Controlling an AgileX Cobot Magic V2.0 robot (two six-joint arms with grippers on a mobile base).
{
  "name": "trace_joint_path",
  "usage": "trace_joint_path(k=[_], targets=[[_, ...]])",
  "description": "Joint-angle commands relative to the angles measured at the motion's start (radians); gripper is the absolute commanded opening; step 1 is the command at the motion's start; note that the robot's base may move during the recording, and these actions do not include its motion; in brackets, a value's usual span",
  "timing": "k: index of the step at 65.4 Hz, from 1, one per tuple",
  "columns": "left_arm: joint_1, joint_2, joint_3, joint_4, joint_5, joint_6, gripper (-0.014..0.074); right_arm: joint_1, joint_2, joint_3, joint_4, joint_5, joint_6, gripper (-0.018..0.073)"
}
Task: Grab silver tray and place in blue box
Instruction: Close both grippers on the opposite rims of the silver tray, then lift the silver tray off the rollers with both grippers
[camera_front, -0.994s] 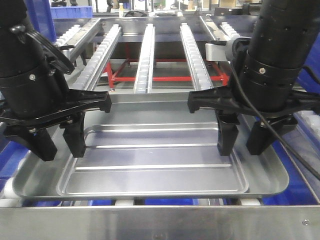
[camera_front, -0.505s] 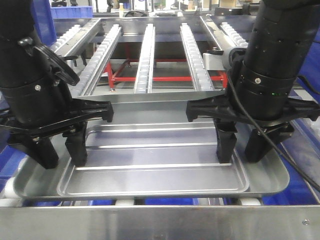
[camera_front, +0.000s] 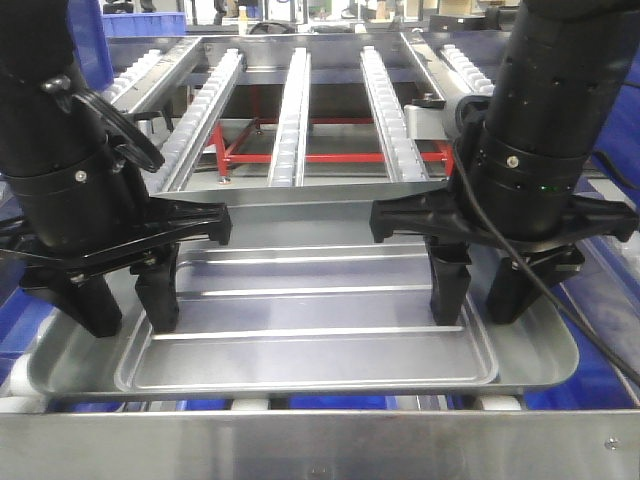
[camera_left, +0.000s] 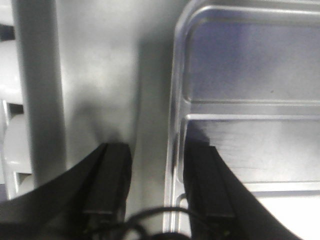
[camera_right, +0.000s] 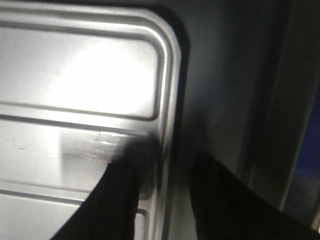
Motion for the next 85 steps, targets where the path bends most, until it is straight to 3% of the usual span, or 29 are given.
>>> trace_joint_path(k=[1, 35, 41, 53, 55, 85], targets=[[-0.009, -0.021, -0.018, -0.005, -0.020, -0.008, 0.0197, -0.004, -0.028, -0.027, -0.016, -0.028, -0.007, 0.0384], [-0.009, -0.021, -0.018, -0.005, -0.019, -0.008, 0.0188, -0.004, -0.028, -0.027, -0.016, -0.028, -0.007, 0.0370], [-0.009, -0.021, -0.018, -0.005, -0.019, -0.008, 0.0122, -0.004, -0.028, -0.027, -0.016, -0.027, -0.007, 0.0296], [-0.009, -0.021, -0.018, -0.005, -0.019, -0.008, -0.0085, -0.004, -0.028, -0.027, -0.016, -0.021, -0.007, 0.0046], [-0.009, -0.021, -0.018, -0.005, -0.019, -0.008, -0.0113, -0.004, -0.028, -0.027, -0.016, -0.021, -0.007, 0.0049], [-0.009, -0.021, -0.018, -0.005, -0.019, -0.008, -0.0104, -0.004, -0.028, -0.027, -0.016, -0.024, -0.007, 0.0049]])
